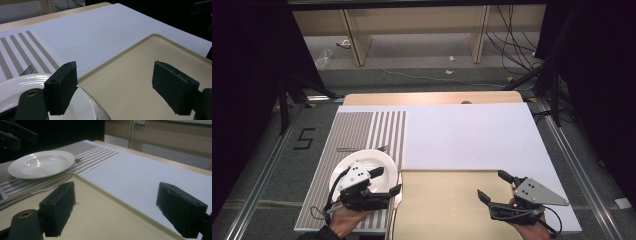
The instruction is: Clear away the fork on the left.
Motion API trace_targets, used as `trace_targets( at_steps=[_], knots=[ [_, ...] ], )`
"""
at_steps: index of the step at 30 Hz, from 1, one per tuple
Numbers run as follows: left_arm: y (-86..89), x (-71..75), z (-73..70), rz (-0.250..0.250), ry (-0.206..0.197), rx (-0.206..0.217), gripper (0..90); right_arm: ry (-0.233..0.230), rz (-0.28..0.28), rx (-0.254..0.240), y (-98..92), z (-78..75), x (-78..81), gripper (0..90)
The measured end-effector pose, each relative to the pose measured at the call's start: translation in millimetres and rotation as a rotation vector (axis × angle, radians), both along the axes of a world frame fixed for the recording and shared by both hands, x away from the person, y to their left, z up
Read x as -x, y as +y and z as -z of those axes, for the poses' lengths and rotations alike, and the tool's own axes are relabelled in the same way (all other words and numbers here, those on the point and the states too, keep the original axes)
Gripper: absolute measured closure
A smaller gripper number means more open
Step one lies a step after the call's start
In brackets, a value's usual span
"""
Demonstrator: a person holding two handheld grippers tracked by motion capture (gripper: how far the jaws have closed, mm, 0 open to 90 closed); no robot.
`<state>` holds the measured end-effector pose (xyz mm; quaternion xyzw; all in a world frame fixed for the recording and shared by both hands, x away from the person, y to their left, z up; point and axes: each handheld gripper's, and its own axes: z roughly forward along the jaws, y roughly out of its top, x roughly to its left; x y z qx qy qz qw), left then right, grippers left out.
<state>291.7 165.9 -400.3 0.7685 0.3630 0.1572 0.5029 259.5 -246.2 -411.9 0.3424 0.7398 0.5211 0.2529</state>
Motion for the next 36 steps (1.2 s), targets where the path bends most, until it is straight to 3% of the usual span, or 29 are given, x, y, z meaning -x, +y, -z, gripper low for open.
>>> trace_targets(
  at_steps=[7,14,16,19,20,21,22,25,28,36],
  knots=[
    [18.5,-8.8,-7.3,-0.029,0.021,0.030,20.1,0.005,-0.002,0.002,0.0,0.0,-0.7,16.3],
    [30.1,-13.2,-11.9,-0.060,0.013,-0.011,19.8,0.006,0.000,0.000,0.6,-0.9,-1.6,16.3],
    [39.7,-14.8,-17.4,-0.090,-0.004,-0.031,19.8,0.003,-0.001,0.000,1.8,-0.4,-1.9,16.3],
    [46.6,-17.3,-21.2,-0.095,0.002,-0.053,19.8,0.003,0.001,-0.001,0.8,-0.9,-1.3,16.3],
    [53.0,-20.4,-24.5,-0.089,0.020,-0.092,19.8,0.003,0.005,-0.004,0.4,-0.9,-1.7,16.3],
    [53.0,-20.4,-24.5,-0.089,0.020,-0.092,19.7,0.006,0.007,-0.006,0.2,-0.9,-1.8,16.3],
    [57.8,-21.5,-27.3,-0.105,0.012,-0.124,19.9,0.006,0.008,-0.006,0.2,-0.7,-2.1,16.3],
    [68.2,-24.9,-33.0,-0.109,0.044,-0.152,19.9,0.008,0.006,-0.005,0.6,-0.5,-2.2,16.3],
    [75.9,-22.4,-40.4,-0.119,0.033,-0.188,20.7,0.009,0.009,-0.006,0.7,-0.2,-2.3,16.3],
    [95.0,-30.1,-54.1,-0.160,0.051,-0.296,20.4,0.010,0.011,-0.006,0.2,-0.2,-1.9,16.3]
  ],
)
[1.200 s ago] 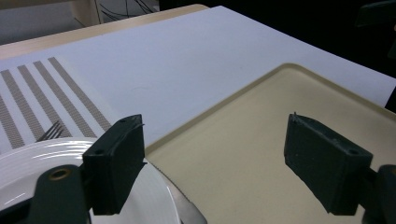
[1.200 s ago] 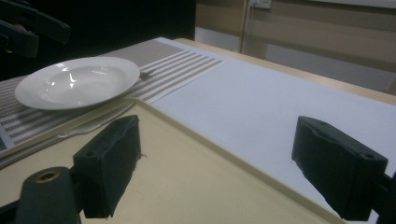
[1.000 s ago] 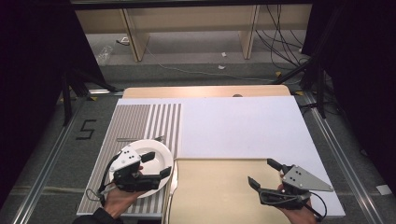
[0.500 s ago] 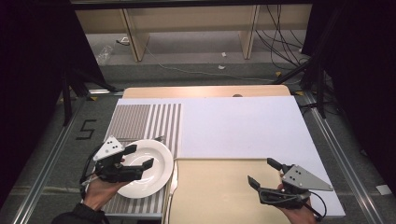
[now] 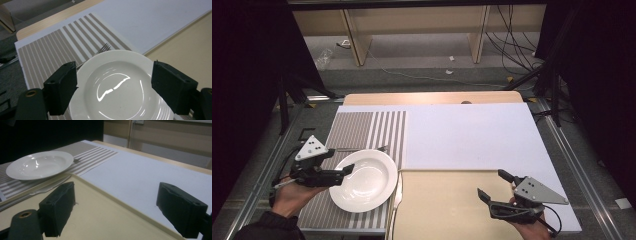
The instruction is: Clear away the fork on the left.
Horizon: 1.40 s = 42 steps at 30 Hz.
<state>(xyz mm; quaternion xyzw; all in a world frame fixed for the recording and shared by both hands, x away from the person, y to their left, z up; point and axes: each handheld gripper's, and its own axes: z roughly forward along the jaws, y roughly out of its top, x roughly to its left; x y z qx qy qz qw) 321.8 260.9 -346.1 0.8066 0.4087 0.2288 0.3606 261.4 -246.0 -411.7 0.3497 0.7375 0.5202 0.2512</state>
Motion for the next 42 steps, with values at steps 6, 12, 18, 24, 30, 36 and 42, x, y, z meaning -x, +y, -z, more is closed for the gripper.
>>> trace_targets(
  at_steps=[6,12,18,24,30,36,42],
  knots=[
    [16.6,-16.2,-6.0,-0.023,0.024,-0.044,21.9,-0.001,-0.002,0.003,0.8,0.3,-0.5,16.3],
    [19.3,-29.6,-8.7,-0.032,0.043,-0.130,22.3,-0.001,0.000,0.005,0.6,0.7,-1.0,16.3],
    [23.4,-45.0,-15.3,-0.035,0.039,-0.197,22.4,0.002,0.001,0.004,0.1,0.9,-0.9,16.4],
    [26.4,-56.1,-10.1,-0.005,0.042,-0.214,22.7,0.002,0.001,0.004,0.2,0.9,-0.9,16.4],
    [31.6,-69.6,-0.6,-0.003,0.055,-0.218,22.7,0.005,-0.001,0.003,0.3,1.5,-1.3,16.4],
    [37.1,-89.0,9.4,-0.018,0.087,-0.243,22.8,0.006,-0.002,0.006,0.2,1.3,-1.2,16.4],
    [40.9,-107.7,20.5,-0.018,0.116,-0.269,23.6,0.010,-0.001,0.005,-0.1,1.4,-1.3,16.4]
  ],
)
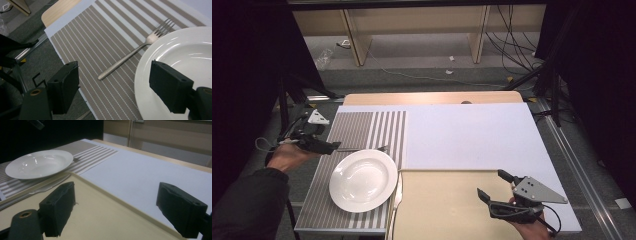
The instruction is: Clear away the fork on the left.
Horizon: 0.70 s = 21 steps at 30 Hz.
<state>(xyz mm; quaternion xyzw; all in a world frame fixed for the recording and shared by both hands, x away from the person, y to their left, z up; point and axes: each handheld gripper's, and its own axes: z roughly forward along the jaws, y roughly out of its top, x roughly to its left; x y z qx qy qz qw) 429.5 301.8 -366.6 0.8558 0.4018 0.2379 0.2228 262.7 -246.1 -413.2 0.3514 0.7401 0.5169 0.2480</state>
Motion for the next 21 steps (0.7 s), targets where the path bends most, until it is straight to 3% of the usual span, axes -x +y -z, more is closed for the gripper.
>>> trace_targets(
  at_steps=[7,15,21],
  knots=[
    [3.0,-14.9,14.0,0.001,0.027,-0.005,24.1,-0.001,-0.001,-0.002,0.1,0.3,-0.1,16.4],
    [-2.4,-31.7,29.3,-0.009,0.065,-0.054,24.2,0.001,-0.002,-0.003,0.0,0.1,0.0,16.4],
    [-6.2,-42.9,37.4,-0.011,0.090,-0.061,24.2,0.000,-0.001,-0.005,0.0,0.3,-0.3,16.5]
  ],
)
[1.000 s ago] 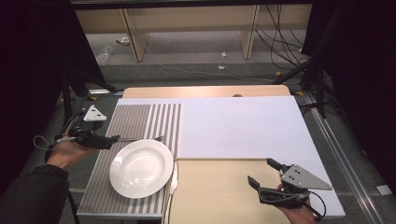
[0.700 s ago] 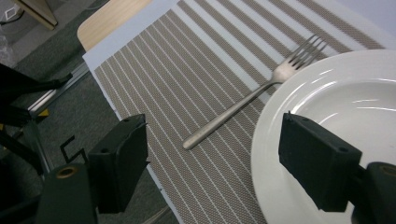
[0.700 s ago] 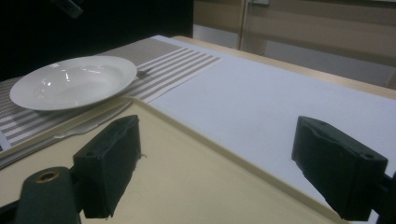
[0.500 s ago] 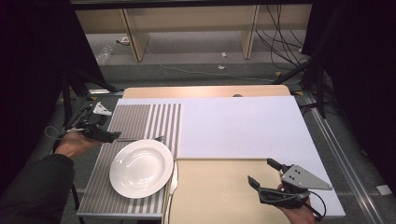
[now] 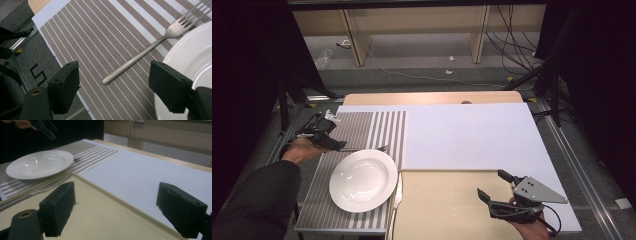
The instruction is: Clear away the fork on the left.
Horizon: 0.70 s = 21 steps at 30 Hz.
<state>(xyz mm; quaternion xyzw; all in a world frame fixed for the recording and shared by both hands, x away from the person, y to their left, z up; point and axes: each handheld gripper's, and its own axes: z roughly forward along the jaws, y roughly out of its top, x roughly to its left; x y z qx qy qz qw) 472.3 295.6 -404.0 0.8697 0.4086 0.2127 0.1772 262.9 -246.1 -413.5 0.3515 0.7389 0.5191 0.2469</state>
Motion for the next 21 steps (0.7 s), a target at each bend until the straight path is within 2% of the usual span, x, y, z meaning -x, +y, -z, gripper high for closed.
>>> trace_targets(
  at_steps=[3,7,14,17,18,21],
  knots=[
    [-2.2,-8.8,5.6,0.002,0.015,0.000,24.6,0.005,-0.001,-0.003,-0.2,0.5,-0.6,16.5],
    [-5.0,-13.5,10.5,0.003,0.027,-0.015,24.6,0.003,-0.001,-0.001,-0.1,0.2,-0.1,16.5],
    [-7.1,-23.9,21.7,-0.008,0.077,-0.025,25.5,0.002,-0.002,-0.001,-0.1,0.2,-0.1,16.5],
    [-7.4,-25.5,24.1,-0.010,0.087,-0.024,26.6,0.003,-0.002,-0.001,-0.1,0.3,-0.2,16.5],
    [-8.1,-27.4,27.0,-0.013,0.100,-0.039,26.8,0.003,-0.003,0.001,-0.1,0.4,-0.3,16.5],
    [-7.4,-30.4,28.7,-0.019,0.117,-0.024,27.2,0.003,-0.003,0.000,-0.1,0.4,-0.3,16.5]
  ],
)
